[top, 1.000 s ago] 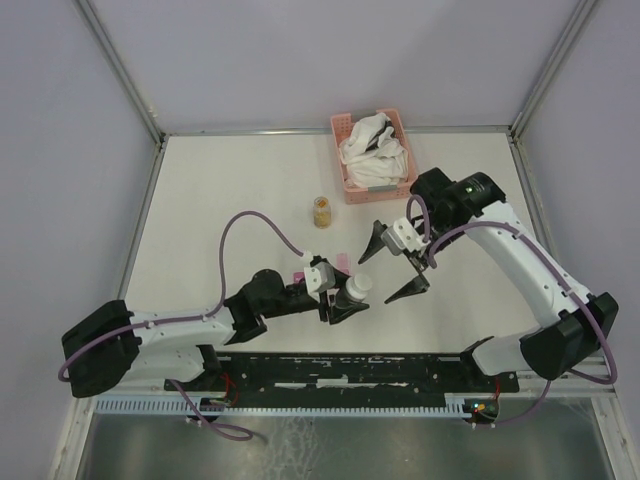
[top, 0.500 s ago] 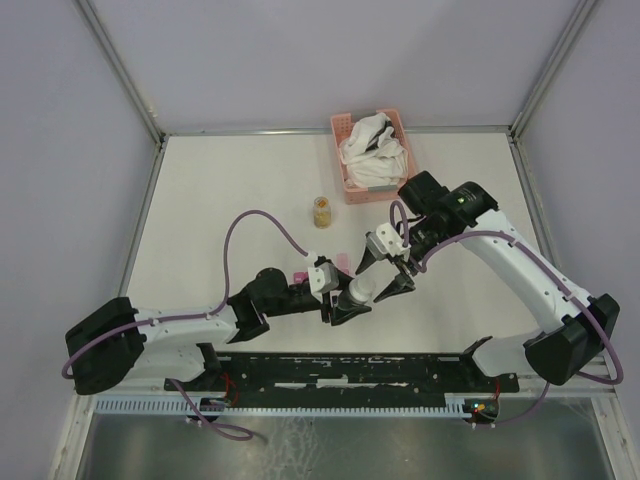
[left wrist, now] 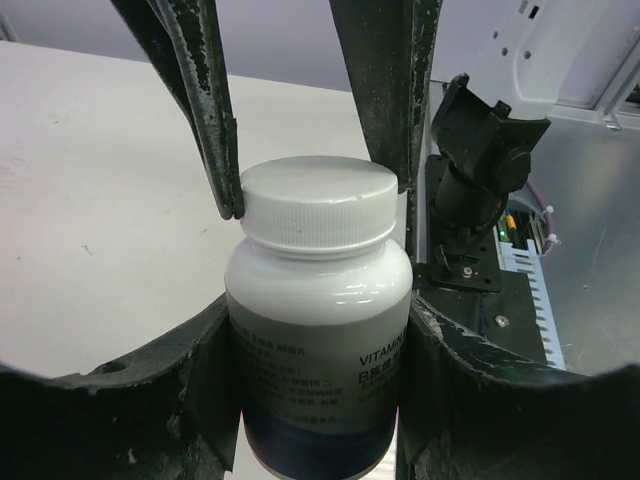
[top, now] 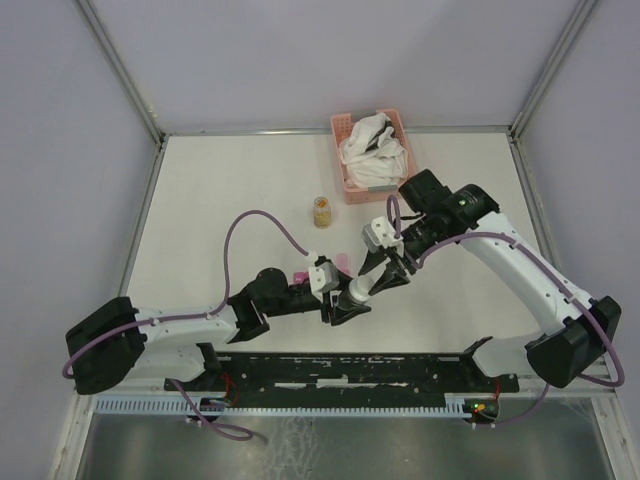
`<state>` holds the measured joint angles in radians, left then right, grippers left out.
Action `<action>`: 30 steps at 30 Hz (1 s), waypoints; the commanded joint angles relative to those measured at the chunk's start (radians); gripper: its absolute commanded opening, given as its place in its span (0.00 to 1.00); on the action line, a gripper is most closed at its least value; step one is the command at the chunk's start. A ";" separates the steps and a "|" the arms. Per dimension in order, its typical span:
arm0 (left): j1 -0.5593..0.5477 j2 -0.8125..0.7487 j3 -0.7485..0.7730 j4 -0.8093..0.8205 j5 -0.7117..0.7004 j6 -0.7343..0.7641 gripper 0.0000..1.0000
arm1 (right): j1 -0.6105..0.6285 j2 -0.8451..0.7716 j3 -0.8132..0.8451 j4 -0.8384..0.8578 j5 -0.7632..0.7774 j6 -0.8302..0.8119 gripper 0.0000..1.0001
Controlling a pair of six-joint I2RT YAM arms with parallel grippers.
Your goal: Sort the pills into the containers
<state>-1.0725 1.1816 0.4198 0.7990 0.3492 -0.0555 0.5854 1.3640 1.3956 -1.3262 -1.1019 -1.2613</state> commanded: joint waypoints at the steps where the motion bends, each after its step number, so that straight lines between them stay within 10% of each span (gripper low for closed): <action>1: 0.006 0.001 0.026 0.107 -0.082 -0.034 0.03 | 0.004 -0.052 -0.062 0.258 0.059 0.326 0.32; 10: 0.003 0.107 0.072 0.195 -0.447 -0.013 0.03 | 0.005 -0.060 -0.191 0.699 0.364 1.066 0.11; 20: 0.003 0.316 0.193 0.327 -0.782 0.134 0.03 | 0.008 0.068 -0.211 0.736 0.807 1.617 0.05; 30: 0.005 0.354 0.167 0.306 -0.636 0.092 0.03 | -0.038 0.002 -0.219 0.864 0.643 1.527 0.85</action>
<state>-1.0641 1.5829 0.5705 0.9379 -0.3565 0.0246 0.5777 1.4315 1.1812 -0.5297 -0.4080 0.3210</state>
